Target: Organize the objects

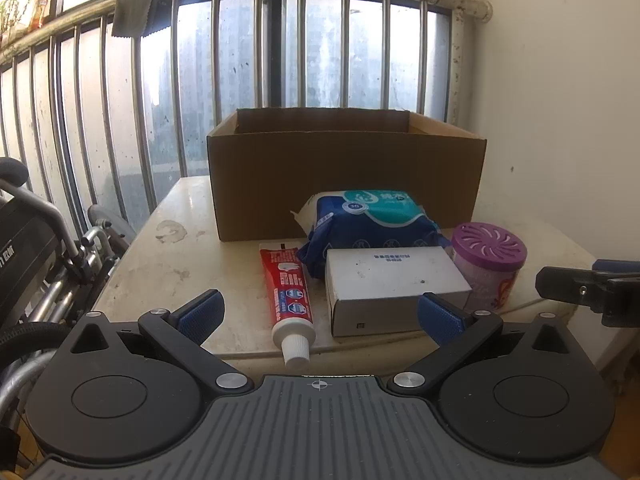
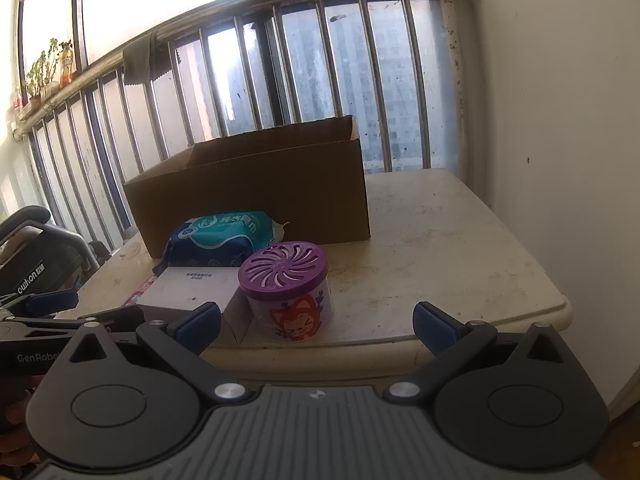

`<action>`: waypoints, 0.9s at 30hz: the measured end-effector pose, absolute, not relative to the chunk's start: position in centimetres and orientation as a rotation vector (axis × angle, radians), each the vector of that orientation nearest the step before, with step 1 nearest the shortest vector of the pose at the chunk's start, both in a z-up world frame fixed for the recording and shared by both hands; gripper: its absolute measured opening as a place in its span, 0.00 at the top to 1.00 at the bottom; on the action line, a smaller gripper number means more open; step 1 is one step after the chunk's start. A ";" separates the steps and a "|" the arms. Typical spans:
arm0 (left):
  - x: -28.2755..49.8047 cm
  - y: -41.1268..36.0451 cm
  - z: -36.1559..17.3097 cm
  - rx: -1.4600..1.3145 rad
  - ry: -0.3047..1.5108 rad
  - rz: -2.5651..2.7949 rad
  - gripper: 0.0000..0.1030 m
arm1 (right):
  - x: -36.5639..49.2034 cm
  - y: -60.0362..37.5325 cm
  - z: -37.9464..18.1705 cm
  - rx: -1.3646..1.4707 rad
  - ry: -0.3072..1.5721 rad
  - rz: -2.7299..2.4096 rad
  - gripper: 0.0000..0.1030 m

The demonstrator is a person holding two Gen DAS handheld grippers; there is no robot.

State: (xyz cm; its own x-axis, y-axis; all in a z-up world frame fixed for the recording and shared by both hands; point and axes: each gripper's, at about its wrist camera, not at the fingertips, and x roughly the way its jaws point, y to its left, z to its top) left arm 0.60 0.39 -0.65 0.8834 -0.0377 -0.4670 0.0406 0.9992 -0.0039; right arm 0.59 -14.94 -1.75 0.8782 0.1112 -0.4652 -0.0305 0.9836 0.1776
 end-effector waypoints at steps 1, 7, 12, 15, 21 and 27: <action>0.6 0.4 -0.7 0.006 0.484 -0.040 0.00 | 0.6 -14.9 -1.7 0.167 0.494 0.075 0.00; 0.6 0.4 -0.7 0.009 0.486 -0.039 0.00 | 0.5 -15.0 -1.8 0.170 0.494 0.072 0.00; 0.7 0.3 -0.8 0.006 0.492 -0.060 0.00 | 0.5 -15.1 -1.9 0.172 0.496 0.073 0.00; 0.6 0.2 -0.8 0.004 0.490 -0.069 0.00 | 0.5 -15.1 -2.0 0.172 0.500 0.072 0.00; 0.7 0.2 -0.8 0.011 0.488 -0.060 0.00 | 0.6 -15.1 -2.2 0.174 0.509 0.070 0.00; 0.7 0.2 -0.9 0.010 0.489 -0.057 0.00 | 0.6 -15.1 -2.2 0.174 0.512 0.073 0.00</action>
State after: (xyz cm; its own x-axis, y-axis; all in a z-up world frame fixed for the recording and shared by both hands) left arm 0.69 0.23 -0.86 0.8812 -0.0524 -0.4698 0.0573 0.9983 -0.0037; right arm 0.59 -15.14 -2.17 0.8698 0.1126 -0.4804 -0.0258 0.9826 0.1837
